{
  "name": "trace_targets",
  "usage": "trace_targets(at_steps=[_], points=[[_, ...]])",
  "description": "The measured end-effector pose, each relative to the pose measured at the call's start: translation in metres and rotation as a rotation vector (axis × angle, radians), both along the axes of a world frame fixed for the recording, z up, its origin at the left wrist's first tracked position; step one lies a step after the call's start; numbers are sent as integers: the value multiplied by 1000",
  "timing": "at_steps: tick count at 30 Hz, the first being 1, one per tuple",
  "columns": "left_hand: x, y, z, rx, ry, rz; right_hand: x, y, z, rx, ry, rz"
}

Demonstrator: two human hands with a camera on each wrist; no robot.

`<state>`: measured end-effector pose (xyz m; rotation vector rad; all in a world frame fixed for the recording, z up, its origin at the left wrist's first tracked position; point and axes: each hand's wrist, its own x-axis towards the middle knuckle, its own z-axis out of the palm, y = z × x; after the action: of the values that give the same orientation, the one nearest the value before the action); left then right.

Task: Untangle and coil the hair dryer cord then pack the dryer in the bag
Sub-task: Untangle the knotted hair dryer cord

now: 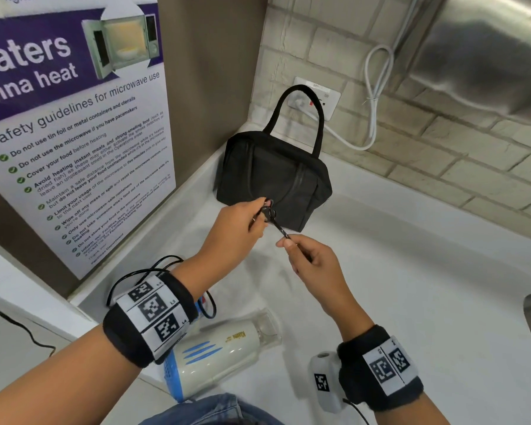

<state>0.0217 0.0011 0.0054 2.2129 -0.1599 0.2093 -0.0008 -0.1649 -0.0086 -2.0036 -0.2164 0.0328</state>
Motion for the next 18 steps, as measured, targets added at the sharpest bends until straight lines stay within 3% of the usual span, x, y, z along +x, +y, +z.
trace_targets(at_steps=[4,7,11,14,18], points=[[-9,-13,-4,141,3,-135,2,12,3,-40,-56,-18],[-4,-6,-2,115,10,-123,5,15,5,-53,56,-82],[1,13,2,52,32,-38,1,6,13,144,234,-84],[-1,18,0,29,48,-2,-1,-1,20,347,254,-115],[-2,16,0,-44,57,-8,-7,-5,23,382,167,-79]])
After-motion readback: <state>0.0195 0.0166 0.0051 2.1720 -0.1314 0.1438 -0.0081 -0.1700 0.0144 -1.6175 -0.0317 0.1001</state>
